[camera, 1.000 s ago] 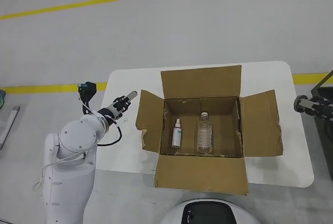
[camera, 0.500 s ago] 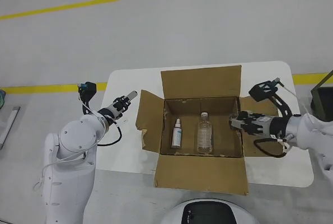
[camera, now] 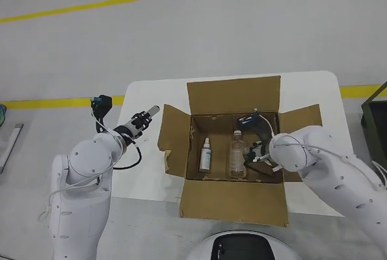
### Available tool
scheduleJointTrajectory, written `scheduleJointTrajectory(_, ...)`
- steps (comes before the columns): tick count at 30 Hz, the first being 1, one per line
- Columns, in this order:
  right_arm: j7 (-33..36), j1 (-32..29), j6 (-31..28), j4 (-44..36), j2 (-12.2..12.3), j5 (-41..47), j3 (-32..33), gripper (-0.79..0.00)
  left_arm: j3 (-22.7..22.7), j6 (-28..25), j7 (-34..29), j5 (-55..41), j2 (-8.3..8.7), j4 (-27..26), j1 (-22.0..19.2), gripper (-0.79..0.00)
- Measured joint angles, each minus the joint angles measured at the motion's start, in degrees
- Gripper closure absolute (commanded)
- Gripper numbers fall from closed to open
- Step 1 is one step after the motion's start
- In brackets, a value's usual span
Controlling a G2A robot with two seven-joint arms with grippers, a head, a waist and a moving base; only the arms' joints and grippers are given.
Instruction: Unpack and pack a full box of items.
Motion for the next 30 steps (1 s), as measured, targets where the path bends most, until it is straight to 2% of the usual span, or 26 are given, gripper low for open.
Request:
scheduleJointTrajectory(14,0.3,2.18,1.06,7.74,-2.14,-6.32,-7.17,0.0,0.0,0.0,0.0,0.0,0.0,0.0,0.0,-0.785)
scheduleJointTrajectory(25,-3.5,3.63,-0.18,11.93,-4.45,-2.25,-9.28,-0.006,0.0,0.0,0.0,0.0,0.0,0.0,0.0,-0.785)
scheduleJointTrajectory(26,-4.12,3.75,-0.57,11.91,-4.65,-1.66,-9.36,-0.031,0.0,0.0,0.0,0.0,0.0,0.0,0.0,-0.785)
scheduleJointTrajectory(27,-4.84,3.89,-1.18,11.92,-4.88,-1.01,-9.51,-0.099,0.0,0.0,0.0,0.0,0.0,0.0,0.0,-0.785)
scheduleJointTrajectory(28,-5.2,4.02,-1.6,12.05,-5.02,-0.89,-9.68,-0.132,0.0,0.0,0.0,0.0,0.0,0.0,0.0,-0.785)
scheduleJointTrajectory(30,-5.73,4.28,-1.94,12.58,-5.34,-0.85,-10.01,-0.302,0.0,0.0,0.0,0.0,0.0,0.0,0.0,-0.785)
